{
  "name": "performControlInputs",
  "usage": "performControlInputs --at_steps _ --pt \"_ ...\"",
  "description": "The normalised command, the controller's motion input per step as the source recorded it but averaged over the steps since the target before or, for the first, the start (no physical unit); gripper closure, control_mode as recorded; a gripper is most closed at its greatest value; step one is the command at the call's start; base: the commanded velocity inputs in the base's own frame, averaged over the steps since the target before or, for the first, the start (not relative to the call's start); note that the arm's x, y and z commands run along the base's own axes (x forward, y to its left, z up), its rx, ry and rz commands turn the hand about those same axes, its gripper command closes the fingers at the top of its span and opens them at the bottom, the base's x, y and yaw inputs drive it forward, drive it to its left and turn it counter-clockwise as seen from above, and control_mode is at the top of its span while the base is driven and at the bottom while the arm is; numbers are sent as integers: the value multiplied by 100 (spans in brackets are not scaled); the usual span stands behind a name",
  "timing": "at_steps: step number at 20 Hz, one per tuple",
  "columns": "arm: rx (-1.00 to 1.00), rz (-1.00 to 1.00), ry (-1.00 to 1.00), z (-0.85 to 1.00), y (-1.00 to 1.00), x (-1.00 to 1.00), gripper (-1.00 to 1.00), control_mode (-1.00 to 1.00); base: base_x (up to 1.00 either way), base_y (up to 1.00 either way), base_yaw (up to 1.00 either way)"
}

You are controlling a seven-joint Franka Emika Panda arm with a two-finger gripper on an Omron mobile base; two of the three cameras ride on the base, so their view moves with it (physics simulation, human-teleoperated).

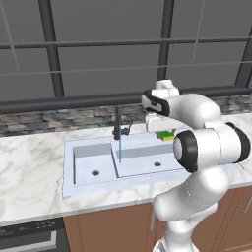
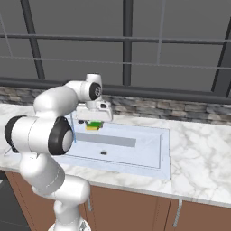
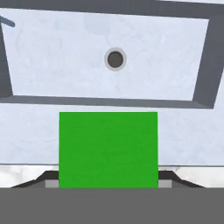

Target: Soak the sponge with water for a few seconds and then drop it inside the sink.

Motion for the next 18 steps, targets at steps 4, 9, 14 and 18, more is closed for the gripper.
performControlInputs --at_steps 4,9,14,18 --pt "5 4 -17 -31 0 1 100 -100 0 0 0" --pt "4 4 -14 -23 0 0 100 -100 0 0 0" --pt "3 4 -12 -20 0 12 100 -100 0 0 0" --pt "3 4 -8 -16 0 14 100 -100 0 0 0"
